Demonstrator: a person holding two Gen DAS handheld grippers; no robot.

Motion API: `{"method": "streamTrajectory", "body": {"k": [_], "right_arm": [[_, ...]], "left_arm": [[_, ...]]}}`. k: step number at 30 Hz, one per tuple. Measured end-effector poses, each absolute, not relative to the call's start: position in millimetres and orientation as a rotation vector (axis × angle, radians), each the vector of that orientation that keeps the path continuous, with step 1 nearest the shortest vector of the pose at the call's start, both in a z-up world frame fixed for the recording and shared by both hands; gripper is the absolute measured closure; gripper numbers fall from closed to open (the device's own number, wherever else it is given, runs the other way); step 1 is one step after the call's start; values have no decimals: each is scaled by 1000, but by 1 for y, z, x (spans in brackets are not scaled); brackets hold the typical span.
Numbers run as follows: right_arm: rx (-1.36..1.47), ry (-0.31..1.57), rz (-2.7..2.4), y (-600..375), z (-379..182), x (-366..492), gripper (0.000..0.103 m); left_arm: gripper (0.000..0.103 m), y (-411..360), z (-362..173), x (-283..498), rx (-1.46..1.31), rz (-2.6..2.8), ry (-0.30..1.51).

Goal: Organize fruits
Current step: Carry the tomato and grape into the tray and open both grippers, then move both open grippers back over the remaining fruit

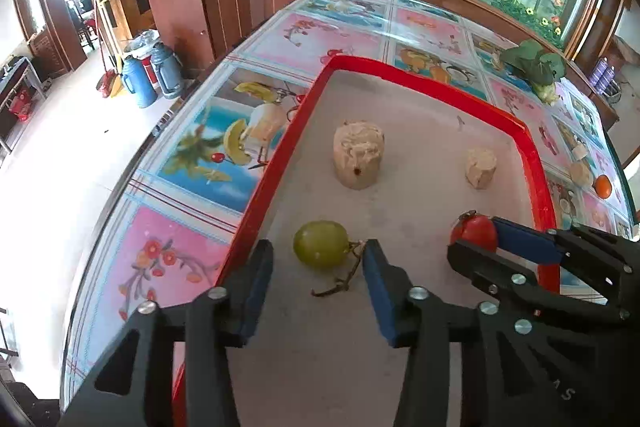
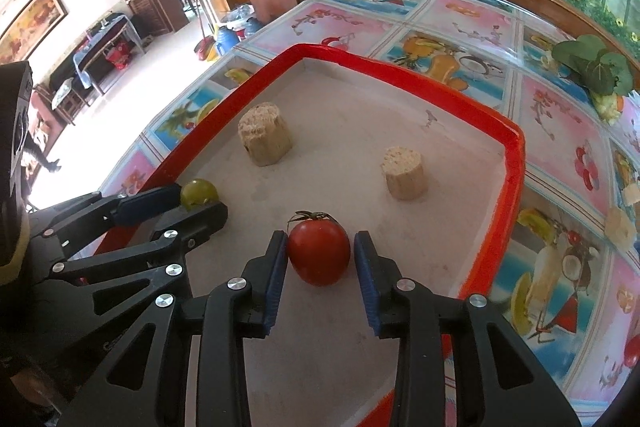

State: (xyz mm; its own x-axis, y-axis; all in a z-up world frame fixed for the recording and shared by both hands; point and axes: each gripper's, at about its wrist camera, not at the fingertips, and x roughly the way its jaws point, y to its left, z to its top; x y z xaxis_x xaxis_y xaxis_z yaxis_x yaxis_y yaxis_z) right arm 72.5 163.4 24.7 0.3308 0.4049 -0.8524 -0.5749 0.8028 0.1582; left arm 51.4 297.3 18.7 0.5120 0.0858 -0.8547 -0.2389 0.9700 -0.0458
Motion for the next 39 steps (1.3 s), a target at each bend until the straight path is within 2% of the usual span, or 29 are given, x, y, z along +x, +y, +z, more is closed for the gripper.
{"method": "streamTrajectory", "body": {"k": [2,10,17,27,39], "right_arm": [[-189,1051,641,162,27,71,69],[-180,1036,632,153,35,62,69],[-167,1016,647,142,47,48,69],[-129,997,668,105,64,18,69],[-31,1037,573,-4,51,-23,68]], "left_arm": [[44,296,23,49,-155,208,997],[33,289,37,38,-115,248,944],[27,280,49,28,-92,256,907],[26,247,61,10,-94,186,908],[25,137,54,-5,-64,-56,985]]}}
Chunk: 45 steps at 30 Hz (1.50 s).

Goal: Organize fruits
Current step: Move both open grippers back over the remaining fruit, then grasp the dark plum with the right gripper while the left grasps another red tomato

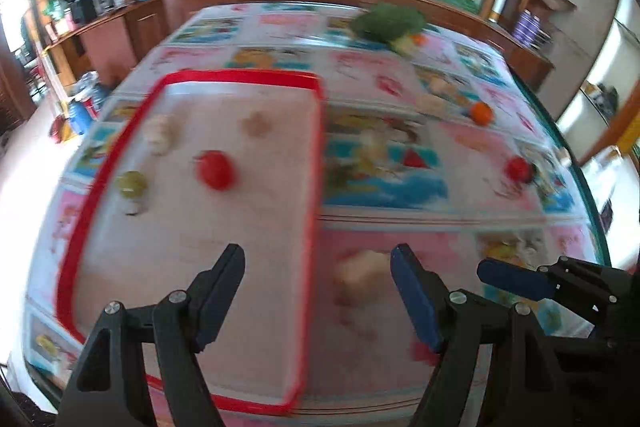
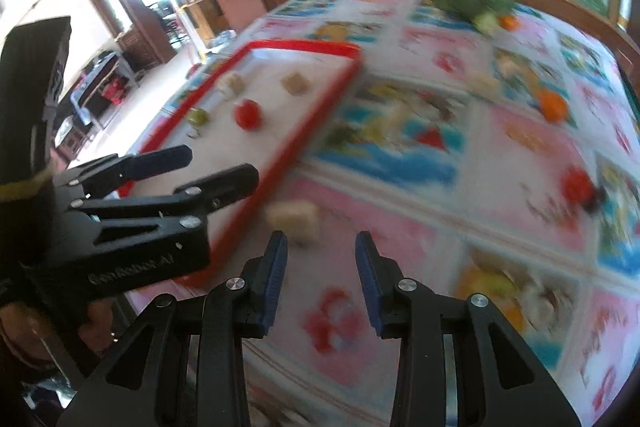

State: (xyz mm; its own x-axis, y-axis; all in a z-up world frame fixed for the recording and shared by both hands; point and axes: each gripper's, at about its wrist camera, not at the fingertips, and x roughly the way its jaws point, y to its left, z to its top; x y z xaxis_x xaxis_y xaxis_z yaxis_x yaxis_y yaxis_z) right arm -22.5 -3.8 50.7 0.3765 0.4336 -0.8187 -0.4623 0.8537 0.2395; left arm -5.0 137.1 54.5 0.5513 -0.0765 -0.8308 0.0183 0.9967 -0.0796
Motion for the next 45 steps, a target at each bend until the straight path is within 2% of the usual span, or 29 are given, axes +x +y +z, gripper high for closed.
{"method": "streamTrajectory", "body": {"k": [14,32,34,36,45], "right_arm": [[123,1045,291,-168,31,11,68],[-9,1000,402,-185,15,83,68],[-27,995,424,-182,15,85,68],[-49,995,420,-183,15,85,77],[67,996,387,-225,26,64,77]], "left_arm": [[25,60,42,2,-30,-134,1071],[25,13,38,33,27,-108,1095],[25,5,38,39,41,-111,1090],[25,-4,39,47,52,-117,1081],[25,-51,34,90,27,-175,1072]]}}
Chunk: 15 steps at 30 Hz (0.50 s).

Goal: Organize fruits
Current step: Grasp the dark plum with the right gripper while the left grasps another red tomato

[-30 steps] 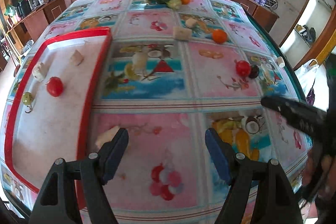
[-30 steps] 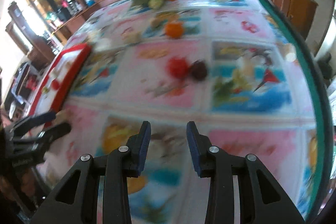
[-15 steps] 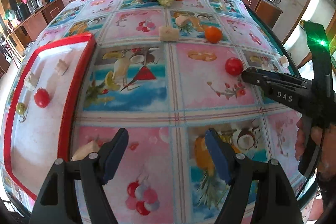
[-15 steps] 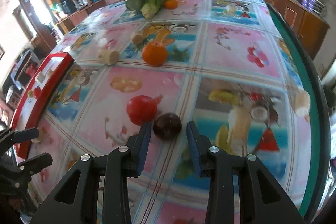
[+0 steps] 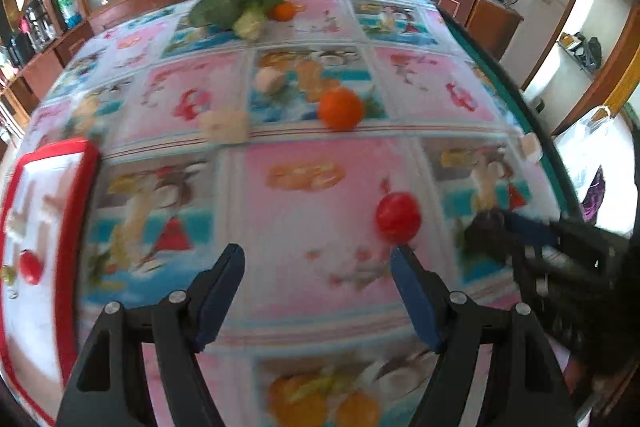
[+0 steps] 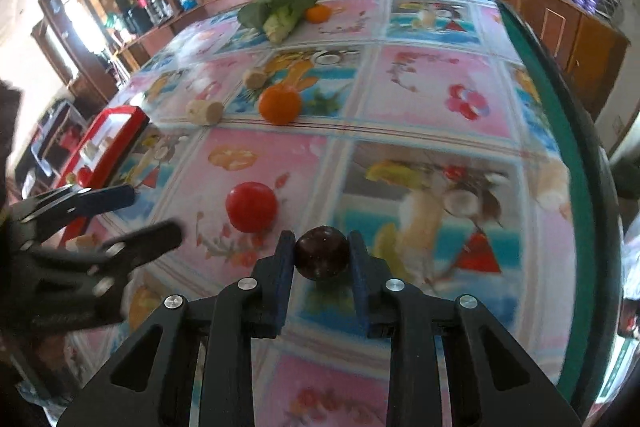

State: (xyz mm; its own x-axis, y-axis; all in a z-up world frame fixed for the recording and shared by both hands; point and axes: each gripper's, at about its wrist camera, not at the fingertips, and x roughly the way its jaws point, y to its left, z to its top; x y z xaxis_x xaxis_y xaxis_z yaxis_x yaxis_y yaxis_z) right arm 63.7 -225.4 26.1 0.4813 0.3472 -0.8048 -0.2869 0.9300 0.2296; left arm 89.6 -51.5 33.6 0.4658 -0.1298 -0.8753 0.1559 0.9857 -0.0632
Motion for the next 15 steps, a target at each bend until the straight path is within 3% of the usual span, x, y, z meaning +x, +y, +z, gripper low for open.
{"method": "streamTrajectory", "body": {"k": [10,14,15], "right_arm": [[135,991,345,-253,29,47,77],[150,996,333,-257,28,45,76],[152,996,332,-257,28,45,76]], "left_arm": [[28,-86,17,106,33,-204,1063],[68,-82,14,107,2,-220,1044],[68,-80,15,107,-11,-240,1038]]}}
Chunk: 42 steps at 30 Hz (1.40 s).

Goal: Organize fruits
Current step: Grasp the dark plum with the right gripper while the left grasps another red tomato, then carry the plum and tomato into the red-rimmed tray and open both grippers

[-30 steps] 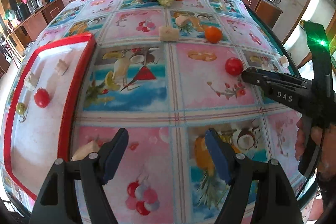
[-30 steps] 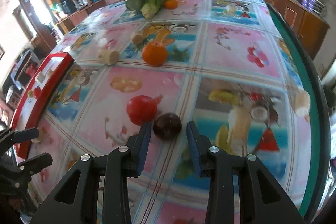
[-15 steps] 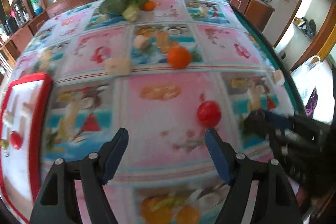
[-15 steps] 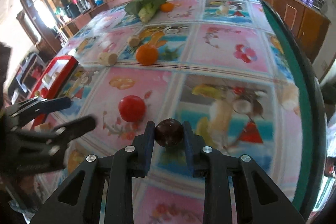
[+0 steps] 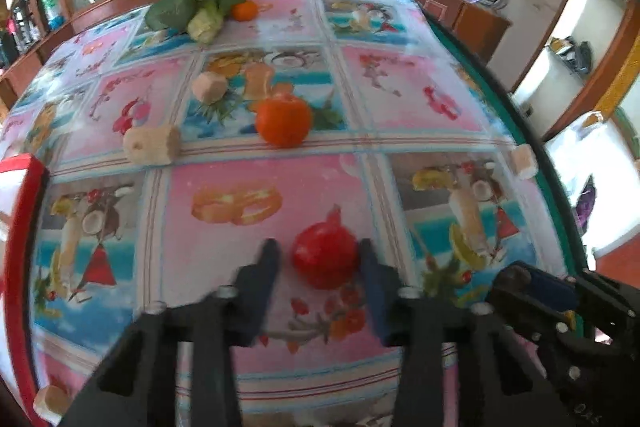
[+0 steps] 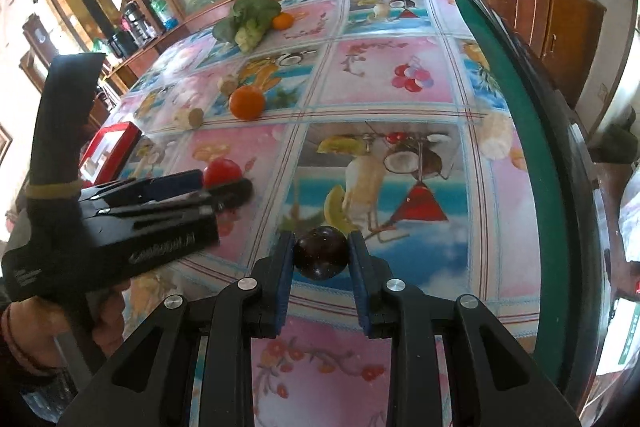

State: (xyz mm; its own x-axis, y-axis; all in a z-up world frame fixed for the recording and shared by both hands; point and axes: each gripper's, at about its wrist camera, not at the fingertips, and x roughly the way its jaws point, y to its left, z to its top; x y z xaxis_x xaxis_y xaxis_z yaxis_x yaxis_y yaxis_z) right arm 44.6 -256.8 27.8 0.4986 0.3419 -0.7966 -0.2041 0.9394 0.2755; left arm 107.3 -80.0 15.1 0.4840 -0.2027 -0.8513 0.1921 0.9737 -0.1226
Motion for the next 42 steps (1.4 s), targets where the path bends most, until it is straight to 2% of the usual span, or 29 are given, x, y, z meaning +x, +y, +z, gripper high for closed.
{"method": "streamTrajectory", "body": {"k": [9,27,42], "right_arm": [[96,990,333,-244,27,34,76],[77,1007,320,-206,23,-19,76],[20,972,391,-122,50,-18,76]], "left_arm": [[68,-59,16,93,-23,-254,1056],[68,4,29,4,0,-288,1049],[68,87,53,-16,-90,-222,987]]}}
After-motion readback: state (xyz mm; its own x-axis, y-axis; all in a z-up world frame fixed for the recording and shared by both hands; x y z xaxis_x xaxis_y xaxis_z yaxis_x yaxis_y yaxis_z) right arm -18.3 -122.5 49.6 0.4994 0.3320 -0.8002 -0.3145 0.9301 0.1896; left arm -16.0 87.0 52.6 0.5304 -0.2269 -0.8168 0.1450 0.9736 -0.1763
